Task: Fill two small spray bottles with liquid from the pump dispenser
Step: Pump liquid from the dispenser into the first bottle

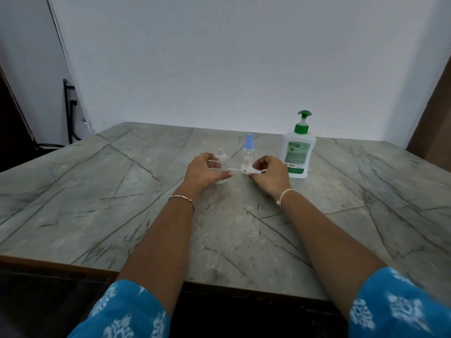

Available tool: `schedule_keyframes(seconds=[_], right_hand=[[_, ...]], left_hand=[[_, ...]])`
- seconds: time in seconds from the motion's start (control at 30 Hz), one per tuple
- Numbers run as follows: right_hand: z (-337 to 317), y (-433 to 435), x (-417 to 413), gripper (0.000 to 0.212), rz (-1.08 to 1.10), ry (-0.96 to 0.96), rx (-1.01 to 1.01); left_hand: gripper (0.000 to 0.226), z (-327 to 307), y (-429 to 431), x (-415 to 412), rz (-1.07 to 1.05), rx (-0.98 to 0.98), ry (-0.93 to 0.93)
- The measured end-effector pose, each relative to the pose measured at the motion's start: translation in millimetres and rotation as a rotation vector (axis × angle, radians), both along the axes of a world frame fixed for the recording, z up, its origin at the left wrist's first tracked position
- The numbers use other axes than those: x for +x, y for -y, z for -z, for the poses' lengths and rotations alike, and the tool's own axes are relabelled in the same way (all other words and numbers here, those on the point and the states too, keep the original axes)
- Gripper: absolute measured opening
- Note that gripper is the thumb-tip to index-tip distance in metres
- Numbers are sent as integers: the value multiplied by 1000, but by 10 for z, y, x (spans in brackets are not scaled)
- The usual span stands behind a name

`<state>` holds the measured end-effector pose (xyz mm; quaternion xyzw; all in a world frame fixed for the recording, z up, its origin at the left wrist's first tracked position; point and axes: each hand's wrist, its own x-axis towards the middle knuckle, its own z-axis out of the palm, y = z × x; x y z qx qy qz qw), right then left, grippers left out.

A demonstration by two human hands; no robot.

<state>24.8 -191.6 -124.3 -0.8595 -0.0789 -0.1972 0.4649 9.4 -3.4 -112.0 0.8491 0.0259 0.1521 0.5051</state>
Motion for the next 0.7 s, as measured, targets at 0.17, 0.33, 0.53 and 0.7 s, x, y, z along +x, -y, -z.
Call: schedule_keyframes(seconds=[0.17,0.33,0.53,0.7], right_hand=[[23,-42,39,11,24,23,-94],[22,-51,51,14,43,14,-133],[22,-47,49,17,42,7,-133],[20,-23,40,21,41,17,-113]], left_hand=[[67,13,-9,-11,20,5,-13],[67,-15,10,-44,19,10,-13],[57,-38,45,-64,62,35,-12],[59,-50,129,-121,130,6,-16]])
